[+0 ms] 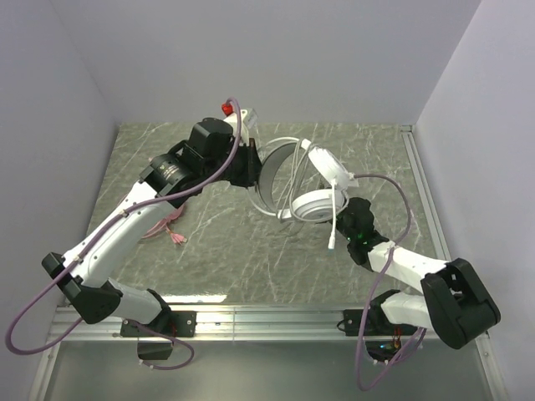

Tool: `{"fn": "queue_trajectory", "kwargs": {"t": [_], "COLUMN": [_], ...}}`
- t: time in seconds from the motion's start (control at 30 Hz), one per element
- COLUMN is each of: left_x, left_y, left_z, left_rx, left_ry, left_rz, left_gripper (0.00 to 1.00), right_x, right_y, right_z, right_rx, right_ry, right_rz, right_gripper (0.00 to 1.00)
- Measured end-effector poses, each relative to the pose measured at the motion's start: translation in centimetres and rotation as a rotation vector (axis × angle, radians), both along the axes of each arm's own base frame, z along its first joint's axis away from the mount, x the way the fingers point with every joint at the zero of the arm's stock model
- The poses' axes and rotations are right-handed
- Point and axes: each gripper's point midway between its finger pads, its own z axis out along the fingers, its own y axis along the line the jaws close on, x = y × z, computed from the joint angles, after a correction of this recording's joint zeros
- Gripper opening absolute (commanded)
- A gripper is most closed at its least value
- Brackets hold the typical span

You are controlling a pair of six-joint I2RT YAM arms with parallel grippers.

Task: Wrap the headphones
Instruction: Wrap the headphone cable with the right arm

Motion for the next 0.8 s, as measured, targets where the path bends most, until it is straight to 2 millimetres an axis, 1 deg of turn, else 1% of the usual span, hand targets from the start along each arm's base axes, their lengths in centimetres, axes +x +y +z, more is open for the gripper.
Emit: {"fn": "queue_trajectory", "kwargs": {"t": [0.1,0.17,0.27,0.37,0.47,0.6,0.67,0.73,0.8], "left_x": [1.0,1.8,3.3,5.3,6.9,9.1,10.0,10.6,11.0], "left_y": [0.0,0.0,0.2,0.7,1.5,3.1,4.0,4.7,4.8], "left_z": [-0.2,-0.6,-1.5,-2.6,-4.0,-6.3,-7.9,-9.6,-11.3], "left_rx": [-0.020,-0.034,-0.042,-0.034,-0.017,-0.014,-0.008,0.014,0.034], "left_ry": [0.006,0.017,0.032,0.037,0.041,0.049,0.049,0.059,0.064], "left_rz": [0.063,0.118,0.219,0.337,0.444,0.566,0.619,0.655,0.671], "left_gripper": [0.00,0.00,0.00,0.00,0.00,0.00,0.00,0.00,0.00], "right_x": [-0.6,-1.2,-2.7,-4.3,-5.9,-7.6,-8.3,-9.0,-9.7], "right_y": [1.0,2.0,3.7,5.3,6.2,6.9,7.1,7.3,7.4], "right_z": [-0.4,-0.7,-1.3,-1.5,-1.3,-0.6,-0.3,-0.4,-0.7], "right_rx": [0.015,0.023,0.032,0.044,0.060,0.095,0.117,0.130,0.140], "right_ry": [0.023,0.044,0.082,0.113,0.143,0.181,0.207,0.238,0.277], "right_rz": [0.036,0.067,0.122,0.177,0.211,0.242,0.255,0.266,0.278], "right_gripper": [0.00,0.00,0.00,0.00,0.00,0.00,0.00,0.00,0.00]}}
